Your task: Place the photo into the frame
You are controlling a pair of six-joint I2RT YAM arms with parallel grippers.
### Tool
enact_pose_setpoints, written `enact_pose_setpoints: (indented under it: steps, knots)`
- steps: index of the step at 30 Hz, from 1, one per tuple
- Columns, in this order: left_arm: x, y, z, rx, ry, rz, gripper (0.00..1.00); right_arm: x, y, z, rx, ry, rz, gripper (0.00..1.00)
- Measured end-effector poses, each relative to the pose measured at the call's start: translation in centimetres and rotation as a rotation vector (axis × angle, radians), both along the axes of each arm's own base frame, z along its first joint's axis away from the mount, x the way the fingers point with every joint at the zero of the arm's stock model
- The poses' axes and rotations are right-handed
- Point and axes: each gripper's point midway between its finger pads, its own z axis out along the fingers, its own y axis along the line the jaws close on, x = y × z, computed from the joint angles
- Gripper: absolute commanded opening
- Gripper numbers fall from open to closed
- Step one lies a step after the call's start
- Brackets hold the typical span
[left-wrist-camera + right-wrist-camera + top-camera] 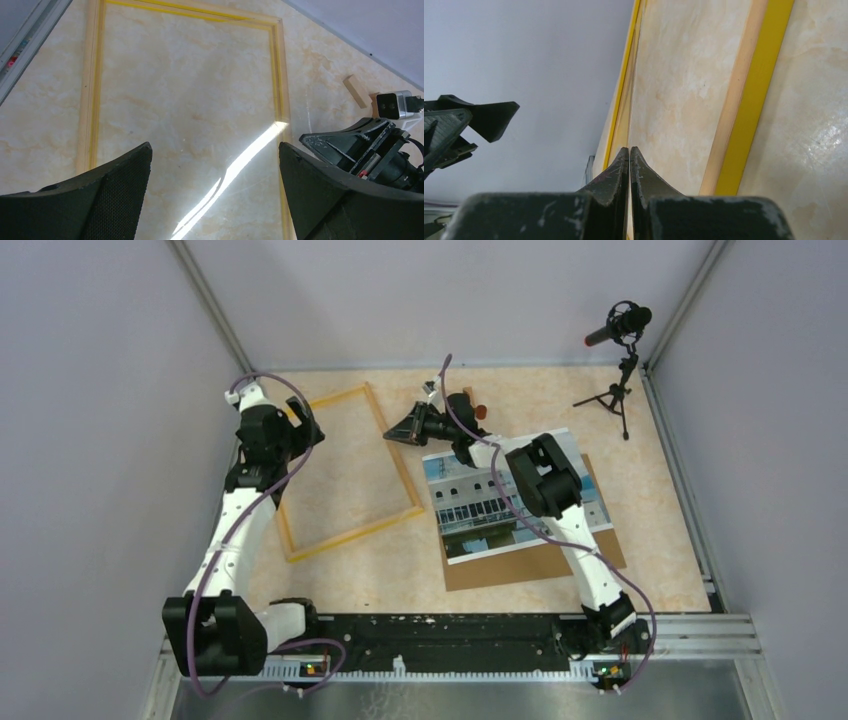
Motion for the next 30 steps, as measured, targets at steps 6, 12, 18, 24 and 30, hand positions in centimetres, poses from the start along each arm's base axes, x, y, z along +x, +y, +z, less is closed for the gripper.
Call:
enact_pose_setpoints:
  steps: [6, 12, 18, 24, 30]
  knots:
    - [0.0, 0.0, 0.1, 0.000, -0.012, -0.002, 0.99, 0.5, 0.1, 1.3, 0.053, 0.005, -0.032, 0.00]
    - [-0.1, -0.1, -0.3, -0.002, -0.005, -0.004, 0.99, 0.6, 0.5, 2.0, 0.076, 0.013, -0.046, 0.00]
    - [-0.1, -0.1, -0.4, -0.002, -0.003, -0.004, 0.99, -0.2, 1.4, 3.1, 0.114, -0.028, -0.031, 0.00]
    - [-0.1, -0.1, -0.5, -0.001, -0.002, -0.004, 0.99, -0.7, 1.4, 3.8, 0.159, -0.077, -0.035, 0.00]
    - [-0.1, -0.1, -0.5, -0.001, -0.003, -0.004, 0.99, -0.6, 1.2, 3.3, 0.159, -0.054, -0.054, 0.00]
